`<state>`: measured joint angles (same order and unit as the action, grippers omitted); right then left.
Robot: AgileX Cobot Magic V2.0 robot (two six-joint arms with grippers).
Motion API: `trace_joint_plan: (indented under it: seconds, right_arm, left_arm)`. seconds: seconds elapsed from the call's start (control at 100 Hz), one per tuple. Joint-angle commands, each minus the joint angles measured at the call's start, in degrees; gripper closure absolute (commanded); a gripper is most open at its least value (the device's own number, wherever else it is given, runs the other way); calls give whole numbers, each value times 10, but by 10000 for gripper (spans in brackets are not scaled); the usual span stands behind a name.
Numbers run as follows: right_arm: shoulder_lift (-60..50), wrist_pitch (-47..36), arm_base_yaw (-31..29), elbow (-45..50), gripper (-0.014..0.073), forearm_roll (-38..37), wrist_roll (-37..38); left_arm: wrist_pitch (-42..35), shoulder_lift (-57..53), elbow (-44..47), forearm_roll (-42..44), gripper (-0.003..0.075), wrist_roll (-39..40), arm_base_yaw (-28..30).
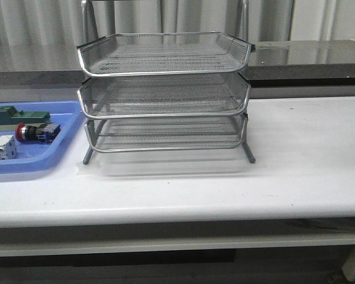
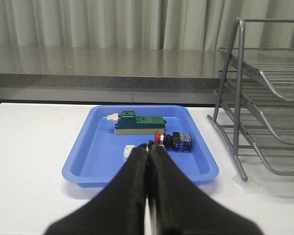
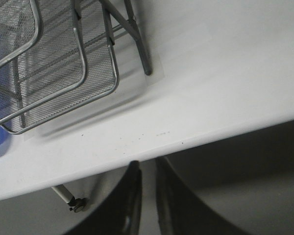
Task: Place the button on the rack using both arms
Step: 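Reach the right gripper to the middle wire tray's front edge and grip it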
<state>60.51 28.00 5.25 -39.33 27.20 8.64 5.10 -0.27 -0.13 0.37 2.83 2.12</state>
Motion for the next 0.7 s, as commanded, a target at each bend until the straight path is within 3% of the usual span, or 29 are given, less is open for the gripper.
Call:
trace_joint_plan:
  seconds: [0.0,0.08,0.14,0.41,0.69]
  right_arm:
    - [-3,-34,0,-20,329,30,-6]
    - [-2,-40,0,-20,218,42,-6]
    - [-2,-47,0,-20,185,60,-6]
    - [37,-82,11,-20,201,160,-51]
    - [139,-108,66,-40,201,357,-212]
  left_arm:
    - [-48,-17,31,-4,741,6,-2]
    - [-48,-17,31,-4,741,6,-2]
    - [-48,-17,31,-4,741,6,-2]
    - [-48,-17,31,-4,741,6,-2]
    - [-48,-17,31,-4,741,6,-2]
